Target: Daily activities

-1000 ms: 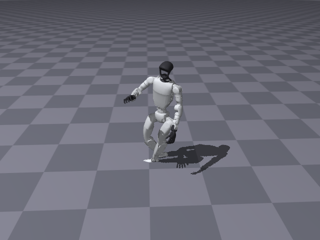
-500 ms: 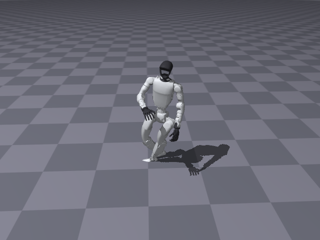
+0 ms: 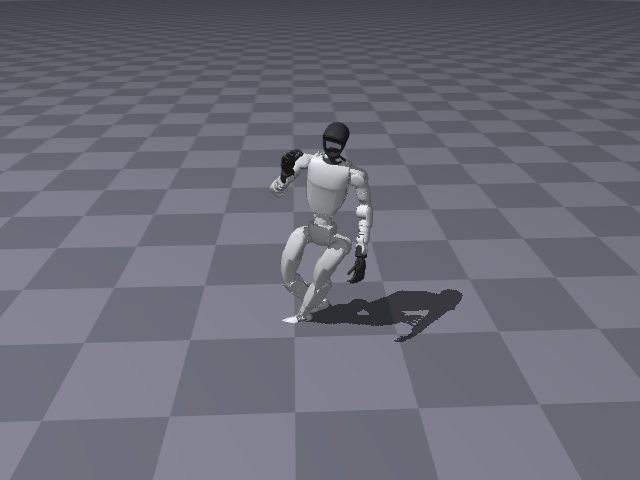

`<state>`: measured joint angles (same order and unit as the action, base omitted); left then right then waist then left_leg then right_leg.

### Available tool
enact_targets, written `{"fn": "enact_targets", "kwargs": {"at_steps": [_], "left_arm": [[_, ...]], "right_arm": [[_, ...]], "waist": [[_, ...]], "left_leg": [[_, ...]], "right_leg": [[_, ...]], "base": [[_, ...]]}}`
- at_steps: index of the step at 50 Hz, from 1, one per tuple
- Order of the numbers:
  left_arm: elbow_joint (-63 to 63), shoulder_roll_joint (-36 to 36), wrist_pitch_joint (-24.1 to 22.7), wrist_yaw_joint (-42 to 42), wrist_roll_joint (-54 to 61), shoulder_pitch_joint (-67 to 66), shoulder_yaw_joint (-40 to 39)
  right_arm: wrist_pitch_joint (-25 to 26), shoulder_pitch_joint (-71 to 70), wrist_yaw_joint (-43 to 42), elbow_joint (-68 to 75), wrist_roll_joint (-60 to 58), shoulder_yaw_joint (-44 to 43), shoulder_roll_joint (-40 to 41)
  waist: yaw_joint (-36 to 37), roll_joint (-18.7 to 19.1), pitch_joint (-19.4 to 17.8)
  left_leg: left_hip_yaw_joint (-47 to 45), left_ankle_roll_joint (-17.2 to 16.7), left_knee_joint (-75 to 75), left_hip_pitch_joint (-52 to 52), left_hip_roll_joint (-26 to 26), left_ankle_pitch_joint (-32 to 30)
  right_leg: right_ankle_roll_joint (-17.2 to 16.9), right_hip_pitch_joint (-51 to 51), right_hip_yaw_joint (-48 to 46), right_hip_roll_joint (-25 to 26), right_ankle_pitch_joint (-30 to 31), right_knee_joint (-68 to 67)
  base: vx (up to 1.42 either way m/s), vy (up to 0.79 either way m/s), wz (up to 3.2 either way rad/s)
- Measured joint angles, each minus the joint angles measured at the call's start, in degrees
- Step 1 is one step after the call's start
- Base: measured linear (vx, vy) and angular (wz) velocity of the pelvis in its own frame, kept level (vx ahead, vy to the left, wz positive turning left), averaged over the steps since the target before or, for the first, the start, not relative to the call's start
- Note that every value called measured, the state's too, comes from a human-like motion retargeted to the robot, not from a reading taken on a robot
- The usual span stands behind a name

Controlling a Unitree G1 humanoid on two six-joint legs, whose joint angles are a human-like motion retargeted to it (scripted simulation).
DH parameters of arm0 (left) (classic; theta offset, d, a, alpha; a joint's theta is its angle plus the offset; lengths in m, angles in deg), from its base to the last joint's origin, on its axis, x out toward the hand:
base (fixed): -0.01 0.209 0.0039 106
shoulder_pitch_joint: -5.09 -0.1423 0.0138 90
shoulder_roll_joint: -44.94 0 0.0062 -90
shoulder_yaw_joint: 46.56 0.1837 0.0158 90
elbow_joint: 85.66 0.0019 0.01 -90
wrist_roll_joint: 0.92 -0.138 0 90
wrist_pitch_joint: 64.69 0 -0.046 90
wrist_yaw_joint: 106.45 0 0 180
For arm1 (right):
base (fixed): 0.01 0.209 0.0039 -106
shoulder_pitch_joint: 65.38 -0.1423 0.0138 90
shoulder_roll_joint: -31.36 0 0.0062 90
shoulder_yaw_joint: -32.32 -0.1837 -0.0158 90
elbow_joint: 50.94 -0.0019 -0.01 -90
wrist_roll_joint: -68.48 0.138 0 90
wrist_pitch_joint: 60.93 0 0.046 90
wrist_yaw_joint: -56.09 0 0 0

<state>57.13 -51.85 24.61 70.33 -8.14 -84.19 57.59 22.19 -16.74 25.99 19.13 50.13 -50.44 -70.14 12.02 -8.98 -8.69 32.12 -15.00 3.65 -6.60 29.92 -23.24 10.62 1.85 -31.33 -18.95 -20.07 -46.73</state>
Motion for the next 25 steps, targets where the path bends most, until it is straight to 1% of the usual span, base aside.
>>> {"fn": "enact_targets", "kwargs": {"at_steps": [2, 5, 10, 18, 21, 25], "left_arm": [[-2.17, -1.52, -0.35, -0.99, -0.28, -1.43, -0.48], [-8.16, -3.24, -1.39, -2.33, -0.70, -1.45, -0.51], [-21.71, -5.89, -3.32, -4.37, -1.37, -0.69, 0.49], [-42.73, -9.34, -5.25, -5.78, -4.67, 4.40, 3.27], [-47.33, -9.82, -5.17, -5.81, -5.94, 6.49, 3.70], [-50.42, -10.35, -4.83, -5.92, -7.21, 7.35, 3.57]], "right_arm": [[-0.11, 4.18, 1.56, 0.61, 2.76, 0.81, 0.86], [0.16, 10.27, 5.05, 4.51, 7.50, 4.04, 2.62], [1.85, 13.21, 11.20, 15.61, 11.25, 11.57, 4.60], [3.67, 4.32, 15.75, 30.77, 3.93, 21.92, 7.99], [3.93, 1.31, 15.89, 33.83, 0.42, 23.70, 8.78], [3.97, -1.15, 15.28, 35.97, -3.34, 24.72, 8.69]], "waist": [[0.40, 0.08, -0.88], [0.95, -0.01, -1.25], [1.87, 0.63, -0.78], [1.25, 2.32, 0.05], [0.57, 2.65, -0.24], [0.10, 2.83, -0.90]], "left_leg": [[-0.30, 0.00, 0.06, -0.33, 0.01, -0.41], [-0.68, 0.00, 0.15, -0.97, 0.02, -0.98], [-1.02, 0.00, 0.28, -2.03, 0.03, -1.91], [-1.85, 0.00, 0.39, -3.39, 0.03, -3.98], [-2.02, 0.00, 0.42, -3.66, 0.03, -4.70], [-2.34, 0.00, 0.48, -3.95, 0.04, -5.46]], "right_leg": [[-0.03, 0.32, -0.25, -0.12, 0.23, -0.04], [0.00, 1.03, -0.63, -0.24, 0.47, 0.01], [0.23, 2.16, -1.10, -0.22, 1.21, 0.06], [0.52, 3.30, -1.07, -0.06, 3.38, -0.40], [0.49, 3.42, -0.95, -0.03, 4.21, -0.67], [0.34, 3.51, -0.88, -0.13, 4.82, -1.05]], "base": [[-0.02, 0.03, 0.19], [-0.02, 0.03, 0.18], [-0.02, 0.04, 0.23], [-0.03, 0.05, 0.28], [-0.03, 0.05, 0.24], [-0.01, 0.01, 0.05]]}}
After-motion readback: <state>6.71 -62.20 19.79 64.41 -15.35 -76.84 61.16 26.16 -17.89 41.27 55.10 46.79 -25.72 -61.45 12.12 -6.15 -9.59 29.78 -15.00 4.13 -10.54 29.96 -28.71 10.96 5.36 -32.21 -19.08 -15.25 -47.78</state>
